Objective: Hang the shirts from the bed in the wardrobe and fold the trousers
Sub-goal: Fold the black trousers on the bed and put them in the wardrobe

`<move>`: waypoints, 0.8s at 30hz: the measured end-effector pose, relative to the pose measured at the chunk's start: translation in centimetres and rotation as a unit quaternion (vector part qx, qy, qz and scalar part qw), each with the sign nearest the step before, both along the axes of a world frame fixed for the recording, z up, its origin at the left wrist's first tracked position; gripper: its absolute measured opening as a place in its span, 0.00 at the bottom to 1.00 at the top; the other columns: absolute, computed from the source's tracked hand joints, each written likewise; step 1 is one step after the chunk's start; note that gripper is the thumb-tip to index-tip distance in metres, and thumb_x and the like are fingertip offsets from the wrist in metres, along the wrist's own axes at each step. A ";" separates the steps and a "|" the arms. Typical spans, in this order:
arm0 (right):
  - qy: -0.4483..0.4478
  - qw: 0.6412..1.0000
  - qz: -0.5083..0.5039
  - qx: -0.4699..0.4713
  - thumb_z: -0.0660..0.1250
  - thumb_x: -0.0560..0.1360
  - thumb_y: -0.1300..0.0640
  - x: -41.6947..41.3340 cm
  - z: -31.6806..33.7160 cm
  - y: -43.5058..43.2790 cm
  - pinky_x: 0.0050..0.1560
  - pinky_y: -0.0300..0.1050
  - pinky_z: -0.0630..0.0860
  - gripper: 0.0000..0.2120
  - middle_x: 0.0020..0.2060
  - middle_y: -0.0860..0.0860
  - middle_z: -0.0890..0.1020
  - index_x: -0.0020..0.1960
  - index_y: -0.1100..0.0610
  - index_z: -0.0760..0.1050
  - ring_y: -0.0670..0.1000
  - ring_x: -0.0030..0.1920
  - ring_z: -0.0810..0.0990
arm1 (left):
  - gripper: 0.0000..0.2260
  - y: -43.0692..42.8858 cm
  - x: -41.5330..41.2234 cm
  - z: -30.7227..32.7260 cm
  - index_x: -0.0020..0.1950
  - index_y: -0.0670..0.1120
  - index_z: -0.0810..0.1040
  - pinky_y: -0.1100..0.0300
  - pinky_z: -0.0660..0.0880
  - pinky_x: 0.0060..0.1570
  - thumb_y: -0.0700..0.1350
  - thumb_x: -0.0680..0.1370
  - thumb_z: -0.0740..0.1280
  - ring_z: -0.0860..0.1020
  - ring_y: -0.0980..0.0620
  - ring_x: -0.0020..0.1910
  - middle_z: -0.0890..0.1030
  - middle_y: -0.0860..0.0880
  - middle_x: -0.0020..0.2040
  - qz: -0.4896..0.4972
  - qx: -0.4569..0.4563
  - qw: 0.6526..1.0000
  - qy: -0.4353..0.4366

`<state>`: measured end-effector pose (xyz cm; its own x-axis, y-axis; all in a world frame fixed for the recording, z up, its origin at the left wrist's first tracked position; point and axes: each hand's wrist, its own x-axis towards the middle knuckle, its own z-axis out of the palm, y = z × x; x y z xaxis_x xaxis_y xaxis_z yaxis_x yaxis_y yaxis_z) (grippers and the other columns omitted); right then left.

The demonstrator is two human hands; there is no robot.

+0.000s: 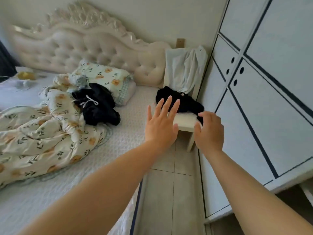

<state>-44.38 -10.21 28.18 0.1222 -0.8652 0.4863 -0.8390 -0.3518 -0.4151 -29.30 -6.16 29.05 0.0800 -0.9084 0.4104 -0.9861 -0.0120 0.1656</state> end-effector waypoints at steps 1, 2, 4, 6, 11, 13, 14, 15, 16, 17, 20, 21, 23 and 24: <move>0.007 1.000 0.016 0.011 0.61 0.76 0.59 1.5 -0.7 -0.8 0.59 0.47 0.65 0.15 0.60 0.54 0.74 0.62 0.59 0.71 0.55 0.62 0.69 | 0.33 -0.3 1.4 -0.6 0.77 0.55 0.39 0.47 0.33 0.70 0.51 0.80 0.57 0.41 0.50 0.77 0.43 0.52 0.78 0.016 0.006 1.000 0.002; 0.012 0.999 0.030 0.022 0.61 0.76 0.59 3.0 -1.2 -1.6 0.60 0.49 0.66 0.15 0.61 0.54 0.74 0.62 0.59 0.71 0.55 0.62 0.69 | 0.32 -0.6 2.7 -1.1 0.77 0.54 0.40 0.47 0.33 0.70 0.51 0.80 0.57 0.42 0.50 0.77 0.43 0.52 0.78 0.033 0.011 0.999 0.002; 0.017 0.997 0.056 0.043 0.61 0.76 0.59 5.8 -2.1 -3.4 0.59 0.51 0.67 0.14 0.60 0.55 0.74 0.61 0.60 0.72 0.56 0.61 0.69 | 0.32 -1.6 5.1 -2.1 0.78 0.54 0.41 0.46 0.33 0.70 0.51 0.80 0.56 0.42 0.51 0.77 0.44 0.52 0.78 0.065 0.024 0.998 0.006; 0.030 0.994 0.082 0.060 0.60 0.77 0.59 8.3 -3.0 -5.2 0.57 0.51 0.66 0.14 0.60 0.56 0.74 0.61 0.60 0.72 0.57 0.61 0.69 | 0.32 -2.7 7.2 -3.0 0.78 0.54 0.40 0.45 0.34 0.71 0.52 0.80 0.56 0.41 0.52 0.76 0.43 0.53 0.78 0.093 0.042 0.995 0.015; 0.059 0.983 0.142 0.104 0.58 0.78 0.57 12.8 -5.7 -9.8 0.58 0.48 0.64 0.14 0.61 0.54 0.73 0.62 0.58 0.71 0.55 0.62 0.68 | 0.31 -5.6 11.0 -4.9 0.78 0.52 0.41 0.46 0.37 0.73 0.52 0.80 0.56 0.41 0.52 0.77 0.44 0.53 0.78 0.158 0.071 0.984 0.042; 0.073 0.976 0.169 0.118 0.57 0.78 0.57 14.6 -6.6 -11.5 0.58 0.47 0.64 0.15 0.62 0.53 0.73 0.63 0.57 0.71 0.54 0.62 0.68 | 0.31 -6.7 12.4 -5.5 0.78 0.52 0.43 0.46 0.38 0.73 0.51 0.80 0.57 0.42 0.52 0.77 0.45 0.53 0.78 0.182 0.075 0.979 0.046; 0.078 0.972 0.184 0.121 0.57 0.78 0.57 15.5 -6.8 -12.4 0.58 0.47 0.64 0.15 0.62 0.53 0.73 0.63 0.57 0.71 0.54 0.62 0.68 | 0.31 -7.1 13.2 -5.8 0.78 0.52 0.44 0.46 0.39 0.74 0.51 0.80 0.57 0.42 0.52 0.77 0.45 0.53 0.78 0.195 0.076 0.977 0.049; 0.080 0.969 0.199 0.122 0.57 0.78 0.57 16.6 -7.1 -13.2 0.58 0.47 0.65 0.15 0.62 0.53 0.73 0.63 0.57 0.71 0.54 0.62 0.68 | 0.31 -7.5 14.1 -6.1 0.78 0.51 0.44 0.46 0.39 0.74 0.51 0.80 0.58 0.42 0.52 0.77 0.45 0.53 0.78 0.208 0.078 0.974 0.055; 0.082 0.966 0.212 0.124 0.57 0.78 0.57 17.8 -7.3 -14.0 0.57 0.48 0.66 0.15 0.62 0.53 0.73 0.64 0.57 0.71 0.54 0.62 0.68 | 0.31 -7.8 14.9 -6.5 0.78 0.51 0.45 0.46 0.39 0.74 0.51 0.80 0.58 0.42 0.52 0.77 0.46 0.53 0.78 0.220 0.081 0.970 0.060; 0.086 0.963 0.223 0.126 0.57 0.78 0.57 18.9 -7.6 -14.7 0.57 0.48 0.66 0.16 0.62 0.53 0.73 0.64 0.57 0.70 0.54 0.62 0.68 | 0.31 -8.0 15.7 -7.0 0.78 0.51 0.46 0.46 0.39 0.74 0.52 0.80 0.58 0.43 0.52 0.77 0.46 0.53 0.78 0.231 0.085 0.967 0.064; 0.112 0.948 0.263 0.140 0.56 0.78 0.56 22.7 -8.6 -16.4 0.59 0.49 0.65 0.18 0.64 0.53 0.73 0.67 0.57 0.68 0.54 0.64 0.67 | 0.30 -8.7 18.3 -8.5 0.78 0.52 0.47 0.46 0.38 0.73 0.52 0.80 0.58 0.43 0.52 0.77 0.48 0.52 0.78 0.258 0.104 0.958 0.074; 0.124 0.941 0.279 0.143 0.56 0.78 0.55 24.1 -8.9 -17.0 0.60 0.49 0.64 0.19 0.65 0.53 0.72 0.68 0.57 0.67 0.54 0.65 0.66 | 0.29 -9.0 19.4 -9.0 0.78 0.53 0.47 0.47 0.38 0.73 0.52 0.80 0.57 0.43 0.52 0.77 0.48 0.52 0.78 0.268 0.109 0.954 0.078; 0.149 0.927 0.311 0.149 0.55 0.79 0.53 26.9 -9.5 -18.0 0.64 0.49 0.62 0.21 0.68 0.52 0.69 0.71 0.56 0.64 0.54 0.67 0.64 | 0.28 -9.6 22.0 -9.8 0.78 0.53 0.47 0.47 0.38 0.73 0.53 0.81 0.55 0.42 0.52 0.77 0.47 0.52 0.79 0.286 0.118 0.947 0.084; 0.157 0.920 0.323 0.153 0.55 0.79 0.52 28.3 -9.8 -18.6 0.65 0.49 0.61 0.23 0.70 0.52 0.68 0.73 0.55 0.62 0.54 0.69 0.63 | 0.27 -10.0 23.3 -10.1 0.78 0.53 0.47 0.46 0.38 0.73 0.53 0.81 0.55 0.42 0.52 0.77 0.47 0.52 0.79 0.293 0.125 0.944 0.085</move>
